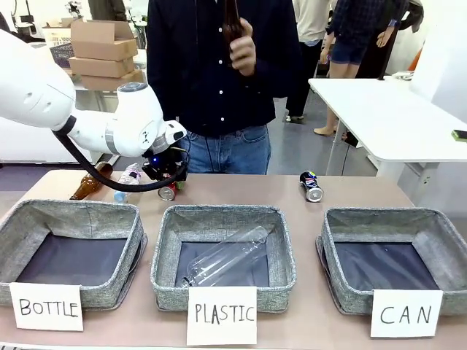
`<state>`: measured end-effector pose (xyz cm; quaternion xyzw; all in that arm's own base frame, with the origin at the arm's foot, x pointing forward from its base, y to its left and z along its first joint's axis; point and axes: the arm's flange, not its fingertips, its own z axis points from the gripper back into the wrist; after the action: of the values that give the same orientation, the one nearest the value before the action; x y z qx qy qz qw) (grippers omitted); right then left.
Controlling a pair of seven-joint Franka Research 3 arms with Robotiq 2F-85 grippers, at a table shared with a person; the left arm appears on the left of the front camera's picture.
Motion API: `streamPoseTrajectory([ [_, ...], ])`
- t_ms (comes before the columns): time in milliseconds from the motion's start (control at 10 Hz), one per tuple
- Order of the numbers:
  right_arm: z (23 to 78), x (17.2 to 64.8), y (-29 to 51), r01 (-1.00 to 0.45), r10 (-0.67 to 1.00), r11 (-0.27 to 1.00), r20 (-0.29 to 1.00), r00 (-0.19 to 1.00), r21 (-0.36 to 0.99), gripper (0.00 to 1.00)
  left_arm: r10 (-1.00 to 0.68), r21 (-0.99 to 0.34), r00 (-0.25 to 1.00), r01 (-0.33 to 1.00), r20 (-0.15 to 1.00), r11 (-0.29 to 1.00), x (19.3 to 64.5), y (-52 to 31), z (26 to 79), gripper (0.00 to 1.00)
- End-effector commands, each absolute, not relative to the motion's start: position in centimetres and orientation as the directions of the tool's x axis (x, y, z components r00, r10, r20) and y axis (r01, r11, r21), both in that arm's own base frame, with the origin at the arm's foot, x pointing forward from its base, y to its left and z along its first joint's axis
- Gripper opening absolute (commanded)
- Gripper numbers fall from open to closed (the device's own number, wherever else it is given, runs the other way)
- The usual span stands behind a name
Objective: Sort the can waste into the basket.
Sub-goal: Pick up the can waste from the table and place it in the right Fabric basket.
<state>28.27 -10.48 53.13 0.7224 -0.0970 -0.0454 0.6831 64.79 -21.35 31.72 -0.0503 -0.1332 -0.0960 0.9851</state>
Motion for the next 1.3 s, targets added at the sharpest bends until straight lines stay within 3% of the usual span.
streamPoseTrajectory([
  [0,53.3,28.5,-10.5,-0.109,-0.202,-0.059,0.095,0.975,0.992,1.0,-0.135,-0.038,0.95,0.151,0.283,0.988,64.7,-20.8,33.0,0.0],
  [200,53.3,28.5,-10.5,-0.109,-0.202,-0.059,0.095,0.975,0.992,1.0,-0.202,-0.111,0.917,0.254,0.345,0.961,60.5,-16.7,39.8,0.0],
  [400,53.3,28.5,-10.5,-0.109,-0.202,-0.059,0.095,0.975,0.992,1.0,-0.322,-0.162,0.855,0.415,0.407,0.895,52.5,-10.6,46.8,0.0],
  [600,53.3,28.5,-10.5,-0.109,-0.202,-0.059,0.095,0.975,0.992,1.0,-0.392,-0.224,0.797,0.531,0.459,0.817,43.2,-5.0,50.0,0.0],
  [700,53.3,28.5,-10.5,-0.109,-0.202,-0.059,0.095,0.975,0.992,1.0,-0.473,-0.302,0.718,0.665,0.511,0.683,38.5,-3.6,50.8,0.0],
  [900,53.3,28.5,-10.5,-0.109,-0.202,-0.059,0.095,0.975,0.992,1.0,-0.472,-0.385,0.564,0.819,0.678,0.426,31.8,-3.4,50.6,0.0],
  [1000,53.3,28.5,-10.5,-0.109,-0.202,-0.059,0.095,0.975,0.992,1.0,-0.423,-0.31,0.701,0.664,0.574,0.68,39.2,-6.2,51.3,0.0],
  [1200,53.3,28.5,-10.5,-0.109,-0.202,-0.059,0.095,0.975,0.992,1.0,-0.423,-0.31,0.701,0.664,0.574,0.68,39.2,-6.2,51.3,0.0],
])
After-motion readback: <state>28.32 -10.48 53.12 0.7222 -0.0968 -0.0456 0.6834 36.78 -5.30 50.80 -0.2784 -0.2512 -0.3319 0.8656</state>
